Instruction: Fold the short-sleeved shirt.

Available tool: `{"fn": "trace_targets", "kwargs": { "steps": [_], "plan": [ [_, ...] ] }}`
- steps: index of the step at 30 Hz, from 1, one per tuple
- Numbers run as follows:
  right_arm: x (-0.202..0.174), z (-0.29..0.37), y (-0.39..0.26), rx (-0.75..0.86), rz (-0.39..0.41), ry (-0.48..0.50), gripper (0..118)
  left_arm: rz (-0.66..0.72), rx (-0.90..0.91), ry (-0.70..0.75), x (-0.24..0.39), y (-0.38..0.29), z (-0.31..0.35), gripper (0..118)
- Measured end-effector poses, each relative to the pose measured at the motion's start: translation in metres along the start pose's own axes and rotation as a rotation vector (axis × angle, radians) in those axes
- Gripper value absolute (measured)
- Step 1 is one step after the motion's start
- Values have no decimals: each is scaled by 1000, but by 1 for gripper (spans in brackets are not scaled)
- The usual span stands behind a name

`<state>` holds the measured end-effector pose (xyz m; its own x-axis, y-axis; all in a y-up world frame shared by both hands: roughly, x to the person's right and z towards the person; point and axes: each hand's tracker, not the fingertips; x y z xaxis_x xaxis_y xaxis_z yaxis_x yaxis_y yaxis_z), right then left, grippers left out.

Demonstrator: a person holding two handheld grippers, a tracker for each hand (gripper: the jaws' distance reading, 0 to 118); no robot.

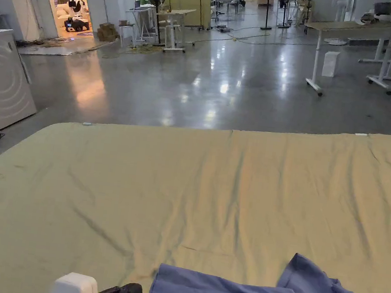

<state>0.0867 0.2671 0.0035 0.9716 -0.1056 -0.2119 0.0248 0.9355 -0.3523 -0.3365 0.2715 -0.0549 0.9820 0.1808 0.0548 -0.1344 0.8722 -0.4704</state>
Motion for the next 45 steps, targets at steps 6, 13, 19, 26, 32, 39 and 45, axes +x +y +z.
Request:
{"fn": "trace_targets", "kwargs": {
  "steps": [6,13,19,26,32,39,45],
  "plan": [
    [13,-10,-19,-70,-32,-29,0,134,-236,17,-56,-11,-139,62],
    [33,-17,-44,-159,-44,-111,0,153,-380,79,-75,-5,-253,68],
    [47,-11,-56,-194,-71,-164,0,57,-534,141,-77,-16,-313,63],
    [56,-11,-62,-228,-131,-190,0,-158,-562,153,-39,-21,-301,11],
    [62,-34,-50,-219,-94,-159,0,-182,-659,195,-34,-25,-328,11],
    [81,-129,13,-263,79,-57,54,-143,-742,156,-41,-9,-338,11],
    [77,-280,46,-469,296,54,88,-128,-779,146,-50,-5,-350,11]
  ]
}}
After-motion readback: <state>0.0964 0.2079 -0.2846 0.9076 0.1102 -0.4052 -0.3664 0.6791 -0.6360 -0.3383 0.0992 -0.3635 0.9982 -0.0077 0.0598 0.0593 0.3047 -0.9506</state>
